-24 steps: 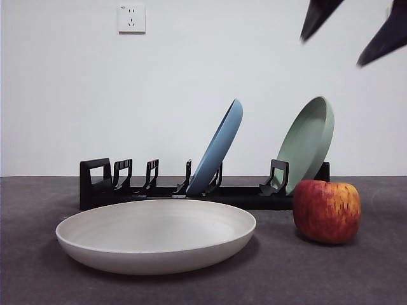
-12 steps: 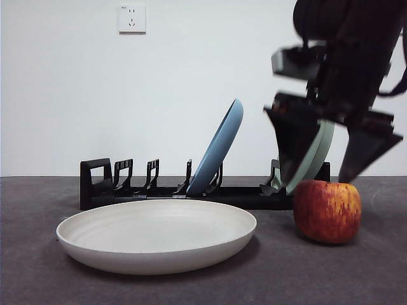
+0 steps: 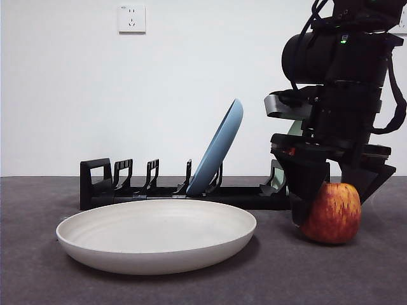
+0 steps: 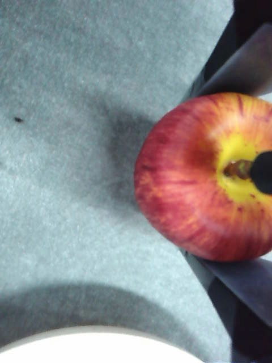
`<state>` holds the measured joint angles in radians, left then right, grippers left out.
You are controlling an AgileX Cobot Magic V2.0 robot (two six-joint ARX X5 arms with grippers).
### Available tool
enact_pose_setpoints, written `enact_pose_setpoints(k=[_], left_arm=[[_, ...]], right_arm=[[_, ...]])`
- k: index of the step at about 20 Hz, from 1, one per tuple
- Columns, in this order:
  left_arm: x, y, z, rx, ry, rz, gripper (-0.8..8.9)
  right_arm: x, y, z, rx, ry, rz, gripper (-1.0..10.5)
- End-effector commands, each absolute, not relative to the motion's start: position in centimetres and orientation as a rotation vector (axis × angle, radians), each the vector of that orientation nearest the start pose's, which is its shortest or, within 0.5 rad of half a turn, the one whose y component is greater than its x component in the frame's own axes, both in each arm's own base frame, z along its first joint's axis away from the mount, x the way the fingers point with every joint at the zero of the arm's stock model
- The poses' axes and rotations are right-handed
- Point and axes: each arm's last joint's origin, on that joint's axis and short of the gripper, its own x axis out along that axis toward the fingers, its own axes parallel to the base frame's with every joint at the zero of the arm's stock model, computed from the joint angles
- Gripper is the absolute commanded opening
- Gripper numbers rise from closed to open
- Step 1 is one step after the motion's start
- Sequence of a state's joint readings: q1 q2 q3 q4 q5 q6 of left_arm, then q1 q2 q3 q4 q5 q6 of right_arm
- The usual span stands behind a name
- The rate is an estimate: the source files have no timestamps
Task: Take the yellow plate from the plate rack,put the plate on the table,take the apple from the table,put the apple in the plate
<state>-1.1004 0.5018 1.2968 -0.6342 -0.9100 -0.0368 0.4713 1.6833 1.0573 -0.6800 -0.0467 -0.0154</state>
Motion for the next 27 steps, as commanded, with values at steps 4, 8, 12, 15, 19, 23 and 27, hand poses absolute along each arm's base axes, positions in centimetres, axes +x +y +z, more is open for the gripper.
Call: enact_pose_setpoints(k=[4,8,12,15,19,23,27], left_arm=[[2.0,1.1,46.2,-0.166,-0.087,-0.185,3.46],[2.0,1.0,46.0,-0.153,-0.079,-0.185,3.45],[2.0,1.0,46.0,-0.15,-0.077,-0.185,3.45],[2.0,1.0,45.9,-0.145,-0.074,-0.185,3.45],[2.1,1.0,45.7,-0.122,-0.059,-0.185,3.45],[2.1,1.0,45.5,-0.103,-0.047,-0.185,3.46],[2.1,1.0,45.3,-0.082,-0.033,-0.185,3.45]], right_arm=[[27.4,15.5,23.9,-0.269,1.146,0.491,-0.1],[25.9,20.2,28.0,-0.318,1.012,0.637,-0.1],[23.8,24.6,27.7,-0.358,0.934,0.769,-0.1],[23.2,27.3,25.9,-0.391,0.929,0.827,-0.1],[23.5,29.7,21.5,-0.452,1.009,0.846,-0.1],[24.1,30.5,18.1,-0.496,1.085,0.834,-0.1],[24.2,30.6,17.1,-0.508,1.113,0.828,0.1]])
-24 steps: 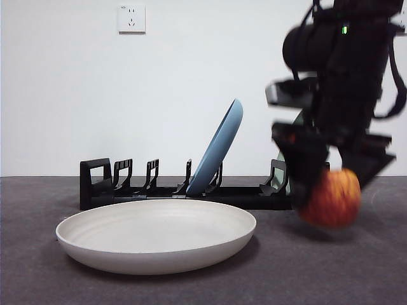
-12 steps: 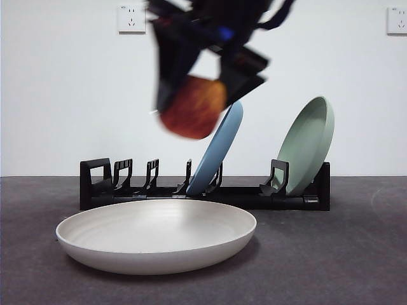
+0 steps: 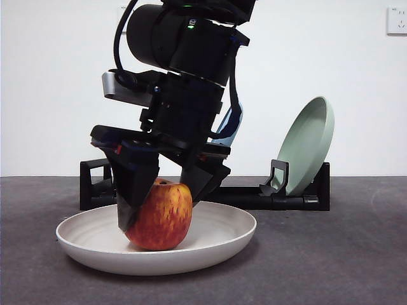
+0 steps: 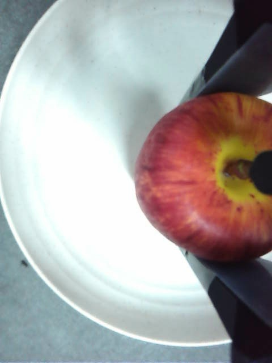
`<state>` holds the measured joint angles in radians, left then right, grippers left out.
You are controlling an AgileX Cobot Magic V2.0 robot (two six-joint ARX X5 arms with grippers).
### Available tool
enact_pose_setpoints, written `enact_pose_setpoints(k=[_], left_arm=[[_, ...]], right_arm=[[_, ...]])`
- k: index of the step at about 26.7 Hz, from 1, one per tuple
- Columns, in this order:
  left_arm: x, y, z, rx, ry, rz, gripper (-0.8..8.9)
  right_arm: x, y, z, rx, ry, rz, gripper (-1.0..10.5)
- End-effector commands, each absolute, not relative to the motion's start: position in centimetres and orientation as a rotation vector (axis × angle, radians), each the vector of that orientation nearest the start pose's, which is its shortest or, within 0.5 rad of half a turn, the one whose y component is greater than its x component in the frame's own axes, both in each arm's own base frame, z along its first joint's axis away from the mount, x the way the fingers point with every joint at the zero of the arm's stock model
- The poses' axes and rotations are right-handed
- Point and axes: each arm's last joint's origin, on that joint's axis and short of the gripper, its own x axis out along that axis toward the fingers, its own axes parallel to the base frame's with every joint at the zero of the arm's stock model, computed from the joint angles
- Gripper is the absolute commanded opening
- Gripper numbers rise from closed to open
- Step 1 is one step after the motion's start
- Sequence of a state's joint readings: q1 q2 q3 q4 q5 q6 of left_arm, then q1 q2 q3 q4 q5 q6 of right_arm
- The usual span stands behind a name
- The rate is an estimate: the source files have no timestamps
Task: Take the yellow plate from the plate rack,put the plate on the table,take the apple from the table,put the apple in the plate
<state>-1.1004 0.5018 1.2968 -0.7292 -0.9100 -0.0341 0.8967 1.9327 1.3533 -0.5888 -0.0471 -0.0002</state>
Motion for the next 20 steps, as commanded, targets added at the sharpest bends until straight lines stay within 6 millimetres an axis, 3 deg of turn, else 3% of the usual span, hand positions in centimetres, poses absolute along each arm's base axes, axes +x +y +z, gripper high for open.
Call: enact_pose_setpoints(k=[1,3,7,9,16,20], left_arm=[[2.1,1.0,45.3,-0.079,-0.031,-0.185,3.45],[2.1,1.0,45.2,-0.073,-0.028,-0.185,3.45],[2.1,1.0,45.1,-0.061,-0.02,-0.185,3.45],[2.1,1.0,45.1,-0.058,-0.017,-0.184,3.46],[2.1,0.9,45.0,-0.058,-0.014,-0.186,3.45],[2.2,0.7,44.9,-0.069,0.001,-0.189,3.45]], right_arm=[[24.2,30.6,17.1,-0.509,1.112,0.829,0.1],[24.2,30.7,17.1,-0.508,1.113,0.831,1.1],[24.2,30.6,17.0,-0.509,1.113,0.825,4.4],[24.2,30.6,17.1,-0.509,1.113,0.825,5.3],[24.2,30.6,17.6,-0.503,1.1,0.828,5.4],[24.1,30.3,19.4,-0.49,1.071,0.834,5.4]])
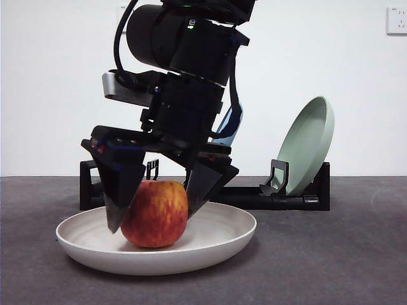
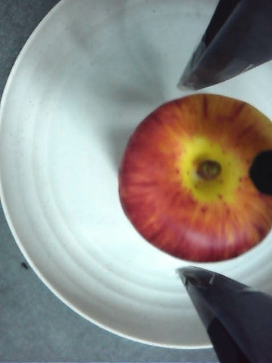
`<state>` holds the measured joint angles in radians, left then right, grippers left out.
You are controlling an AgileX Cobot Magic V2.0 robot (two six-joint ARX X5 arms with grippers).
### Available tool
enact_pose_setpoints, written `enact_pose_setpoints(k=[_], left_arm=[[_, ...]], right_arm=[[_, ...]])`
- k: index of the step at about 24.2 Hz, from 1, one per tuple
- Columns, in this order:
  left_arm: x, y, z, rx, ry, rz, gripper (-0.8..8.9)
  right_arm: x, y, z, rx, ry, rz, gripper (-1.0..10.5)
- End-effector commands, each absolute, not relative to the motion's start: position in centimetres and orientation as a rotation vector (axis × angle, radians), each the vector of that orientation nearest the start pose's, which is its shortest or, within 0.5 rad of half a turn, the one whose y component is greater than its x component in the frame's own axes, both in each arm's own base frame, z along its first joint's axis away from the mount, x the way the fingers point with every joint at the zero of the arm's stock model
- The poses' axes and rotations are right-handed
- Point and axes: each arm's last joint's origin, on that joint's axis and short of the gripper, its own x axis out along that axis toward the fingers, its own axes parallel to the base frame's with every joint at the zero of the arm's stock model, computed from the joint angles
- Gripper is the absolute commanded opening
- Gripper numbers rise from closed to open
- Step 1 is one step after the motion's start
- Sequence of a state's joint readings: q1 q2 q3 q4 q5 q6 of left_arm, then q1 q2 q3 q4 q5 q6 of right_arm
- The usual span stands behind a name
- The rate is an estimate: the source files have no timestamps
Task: Take the yellow plate from the plate rack,put the plate on the table,take the apple from the table,put the apple in the plate
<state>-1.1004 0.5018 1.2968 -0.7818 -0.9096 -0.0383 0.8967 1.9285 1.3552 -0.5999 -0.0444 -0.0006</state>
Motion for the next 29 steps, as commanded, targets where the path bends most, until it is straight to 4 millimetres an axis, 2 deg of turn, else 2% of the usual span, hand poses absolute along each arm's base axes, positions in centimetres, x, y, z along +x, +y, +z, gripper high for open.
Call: enact_pose_setpoints(k=[1,6,9,15,16,17,19,21,23,24,26,29], left_arm=[[2.3,0.6,44.9,-0.063,0.006,-0.19,3.45],[3.1,-1.0,44.8,-0.016,0.042,-0.196,3.45],[4.0,-2.9,44.7,0.035,0.079,-0.235,3.45],[6.4,-8.0,43.8,0.21,0.173,-0.31,3.4],[6.8,-8.9,43.5,0.247,0.19,-0.325,3.33],[7.2,-9.8,43.2,0.29,0.209,-0.345,2.83],[8.1,-11.6,42.5,0.372,0.249,-0.382,1.3],[8.9,-13.4,41.5,0.463,0.292,-0.409,-0.21],[9.8,-15.2,40.3,0.556,0.356,-0.449,-0.11],[10.3,-15.8,39.6,0.582,0.404,-0.496,-0.11],[11.3,-16.3,38.6,0.597,0.499,-0.574,-0.1],[12.7,-15.4,38.1,0.554,0.579,-0.605,-0.1]], right_arm=[[24.0,30.3,20.1,-0.483,1.058,0.836,5.4],[23.6,29.3,24.7,-0.43,0.95,0.849,5.4],[23.2,27.9,27.7,-0.388,0.872,0.848,5.3],[22.3,23.4,33.2,-0.307,0.756,0.802,5.3],[22.1,22.5,34.0,-0.296,0.745,0.789,5.3],[21.9,21.6,34.7,-0.286,0.735,0.776,5.2],[21.5,19.9,35.9,-0.267,0.721,0.748,4.4],[20.9,17.9,37.0,-0.251,0.719,0.711,2.7],[20.1,15.4,37.9,-0.25,0.733,0.665,0.3],[19.8,14.2,38.2,-0.246,0.746,0.635,-0.2],[19.3,12.3,38.6,-0.234,0.775,0.585,-0.1],[18.5,9.9,39.2,-0.223,0.795,0.52,-0.1]])
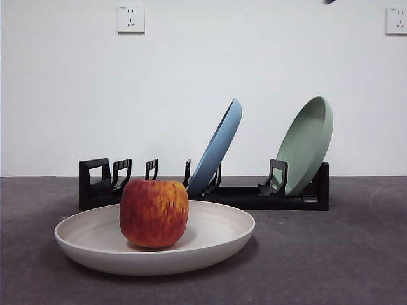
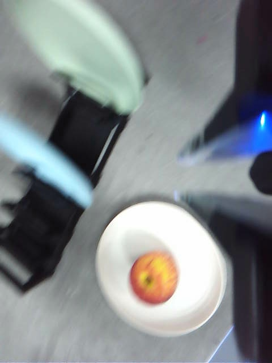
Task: Take the yellow plate from the plate rack,put the plate on the table,take the apple from the table,put the apple in the plate
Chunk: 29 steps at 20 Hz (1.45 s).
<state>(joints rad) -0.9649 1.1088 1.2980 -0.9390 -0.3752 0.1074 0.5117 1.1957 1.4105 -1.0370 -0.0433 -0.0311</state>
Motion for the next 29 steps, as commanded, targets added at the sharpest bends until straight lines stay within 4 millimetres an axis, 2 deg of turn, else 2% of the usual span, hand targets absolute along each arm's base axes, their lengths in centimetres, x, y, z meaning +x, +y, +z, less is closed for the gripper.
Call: enact_pose_setpoints(k=[1,5,8,12,16,18,22,29], left_arm=[[13.1,-14.9,38.2,0.53,0.586,-0.599,-0.1],[13.9,-12.4,38.3,0.433,0.534,-0.505,-0.1],[13.5,-10.4,36.5,0.371,0.47,-0.438,-0.1],[12.0,-8.1,32.6,0.267,0.355,-0.379,-0.1],[10.4,-6.9,28.3,0.188,0.287,-0.367,-0.1],[10.0,-6.5,26.9,0.154,0.277,-0.363,-0.1],[9.8,-6.4,26.8,0.125,0.275,-0.359,-0.08],[9.9,-6.4,26.4,0.147,0.319,-0.357,-0.03]], right_arm=[[18.3,9.2,39.4,-0.208,0.784,0.504,-0.1],[16.8,7.2,40.2,-0.165,0.686,0.45,-0.1],[15.3,6.5,39.0,-0.148,0.598,0.444,-0.1],[13.9,5.9,35.1,-0.09,0.496,0.437,-0.1],[13.0,5.5,30.2,-0.034,0.44,0.429,-0.1],[12.7,5.4,28.4,-0.029,0.422,0.428,-0.1],[13.0,5.5,27.5,-0.009,0.478,0.413,-0.1],[13.2,5.6,27.4,0.01,0.492,0.407,-0.1]])
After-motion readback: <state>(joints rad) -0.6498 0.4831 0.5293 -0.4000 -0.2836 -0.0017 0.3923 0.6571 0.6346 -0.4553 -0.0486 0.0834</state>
